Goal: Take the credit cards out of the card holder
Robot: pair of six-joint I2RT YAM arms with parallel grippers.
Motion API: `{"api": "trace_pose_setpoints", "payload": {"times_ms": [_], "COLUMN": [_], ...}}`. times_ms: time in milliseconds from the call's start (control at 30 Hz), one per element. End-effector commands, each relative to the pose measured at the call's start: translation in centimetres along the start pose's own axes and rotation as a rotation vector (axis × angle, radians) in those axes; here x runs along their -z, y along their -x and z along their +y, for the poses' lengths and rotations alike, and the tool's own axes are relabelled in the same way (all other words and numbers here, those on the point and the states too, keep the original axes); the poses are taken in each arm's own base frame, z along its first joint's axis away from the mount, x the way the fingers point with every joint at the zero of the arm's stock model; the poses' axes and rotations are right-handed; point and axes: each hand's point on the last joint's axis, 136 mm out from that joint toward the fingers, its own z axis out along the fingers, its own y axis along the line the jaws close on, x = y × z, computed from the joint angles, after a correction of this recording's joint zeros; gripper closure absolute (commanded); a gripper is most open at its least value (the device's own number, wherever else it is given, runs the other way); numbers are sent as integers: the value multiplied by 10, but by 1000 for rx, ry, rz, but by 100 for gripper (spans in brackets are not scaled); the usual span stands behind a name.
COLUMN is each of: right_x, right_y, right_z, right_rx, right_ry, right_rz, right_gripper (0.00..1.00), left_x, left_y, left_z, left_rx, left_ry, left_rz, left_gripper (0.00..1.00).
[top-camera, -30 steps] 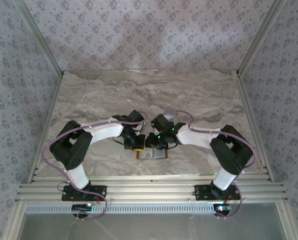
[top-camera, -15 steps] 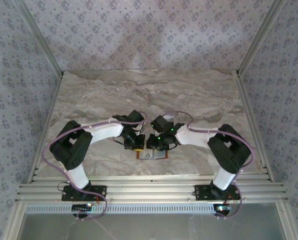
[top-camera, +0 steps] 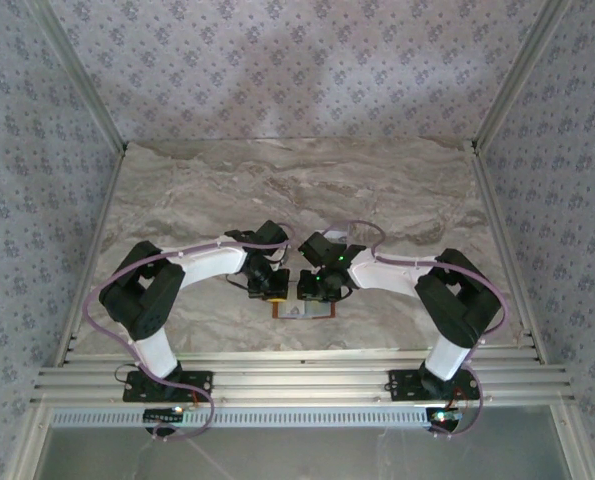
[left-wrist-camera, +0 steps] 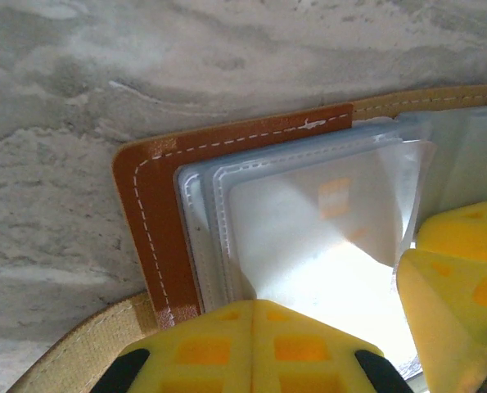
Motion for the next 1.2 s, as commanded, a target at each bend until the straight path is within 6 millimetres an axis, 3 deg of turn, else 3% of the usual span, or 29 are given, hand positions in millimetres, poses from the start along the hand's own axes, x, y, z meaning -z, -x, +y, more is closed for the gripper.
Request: {"api": "trace_pose_setpoints", "payload": {"times_ms": [0, 300, 800, 1167], "right_x": [4, -4, 3, -1], "right_y": [-2, -3, 0, -1], "right_z": [-5, 3, 17, 21], "right_rx": [8, -31, -34, -43], "right_ry": [-30, 96, 227, 269], "right_rz": [2, 3, -18, -9], "right_gripper": [78, 84, 90, 86], "left_x": [-6, -7, -7, -8], "left_y": [-7, -8, -8, -7], "left_z": [19, 20, 19, 19], "left_rx": [9, 10, 10, 10], "left_ry": [94, 94, 93, 92], "left_rz": [26, 32, 30, 31], "left_gripper": [92, 94, 94, 94]}}
